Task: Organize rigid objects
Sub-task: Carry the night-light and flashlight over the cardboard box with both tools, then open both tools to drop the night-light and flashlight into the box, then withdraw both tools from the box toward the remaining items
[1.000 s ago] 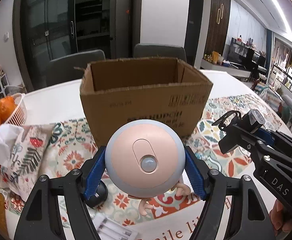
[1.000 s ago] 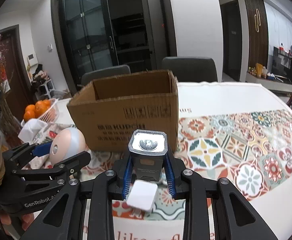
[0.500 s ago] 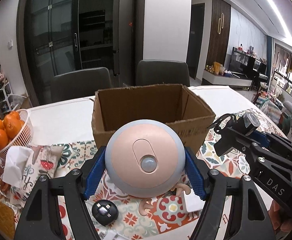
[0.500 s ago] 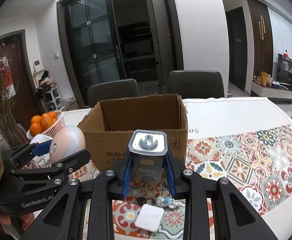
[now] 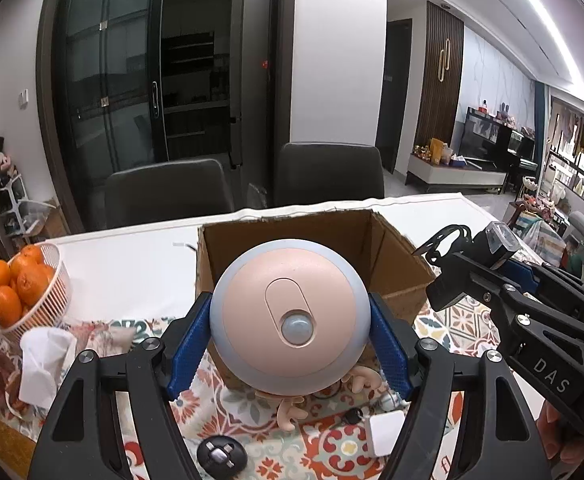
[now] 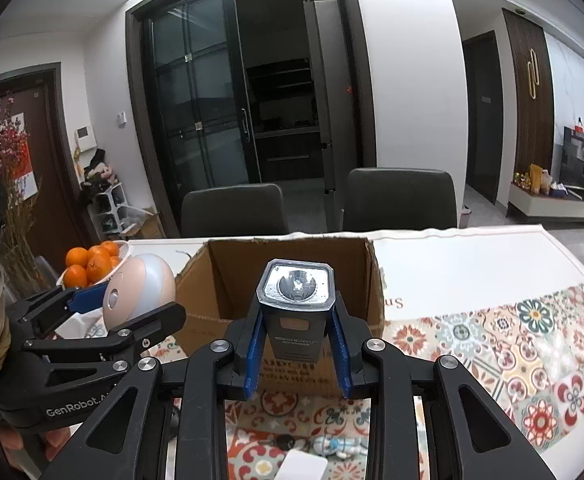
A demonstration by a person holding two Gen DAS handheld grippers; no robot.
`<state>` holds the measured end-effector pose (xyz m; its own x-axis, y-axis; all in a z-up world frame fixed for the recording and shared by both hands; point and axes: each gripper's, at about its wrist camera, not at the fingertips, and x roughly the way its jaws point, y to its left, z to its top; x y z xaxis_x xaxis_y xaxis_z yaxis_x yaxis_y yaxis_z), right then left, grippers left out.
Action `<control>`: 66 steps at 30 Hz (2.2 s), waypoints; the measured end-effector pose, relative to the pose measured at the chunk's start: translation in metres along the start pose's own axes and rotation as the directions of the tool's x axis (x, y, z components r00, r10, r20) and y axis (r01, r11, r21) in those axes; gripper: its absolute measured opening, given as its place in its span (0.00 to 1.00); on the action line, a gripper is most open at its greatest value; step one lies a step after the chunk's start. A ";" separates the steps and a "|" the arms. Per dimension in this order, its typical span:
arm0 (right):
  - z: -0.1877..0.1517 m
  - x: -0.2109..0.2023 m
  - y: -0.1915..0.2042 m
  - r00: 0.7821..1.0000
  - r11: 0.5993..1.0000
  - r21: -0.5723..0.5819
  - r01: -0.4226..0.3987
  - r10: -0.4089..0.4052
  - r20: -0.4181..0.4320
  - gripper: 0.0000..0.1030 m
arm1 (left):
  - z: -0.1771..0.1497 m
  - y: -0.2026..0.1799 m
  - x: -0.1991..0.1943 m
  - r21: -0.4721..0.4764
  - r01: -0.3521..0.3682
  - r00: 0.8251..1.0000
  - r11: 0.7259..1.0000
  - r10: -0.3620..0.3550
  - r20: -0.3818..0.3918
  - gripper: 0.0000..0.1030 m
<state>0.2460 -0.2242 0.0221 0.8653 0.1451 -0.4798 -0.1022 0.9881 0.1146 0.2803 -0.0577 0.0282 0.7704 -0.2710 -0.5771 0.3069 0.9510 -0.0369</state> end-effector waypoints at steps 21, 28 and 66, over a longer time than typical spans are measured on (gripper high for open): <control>0.033 0.057 -0.007 0.998 1.000 -0.011 -0.006 0.005 -0.058 0.30 | 0.039 0.012 0.057 0.033 -0.047 0.998 0.998 0.048 -0.047 0.72; 0.034 0.085 -0.012 0.992 1.000 -0.003 -0.016 0.016 -0.123 0.30 | 0.037 0.015 0.082 0.014 -0.043 0.993 0.999 0.045 -0.110 0.72; 0.017 0.037 -0.012 0.996 0.999 0.001 0.037 -0.037 -0.081 0.55 | 0.004 0.007 0.029 -0.002 -0.082 0.991 0.997 0.081 -0.103 0.82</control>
<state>0.2875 -0.2315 0.0179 0.8260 0.1122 -0.5524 -0.0695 0.9928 0.0978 0.3073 -0.0591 0.0139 0.7311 -0.1760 -0.6592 0.2417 0.9703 0.0090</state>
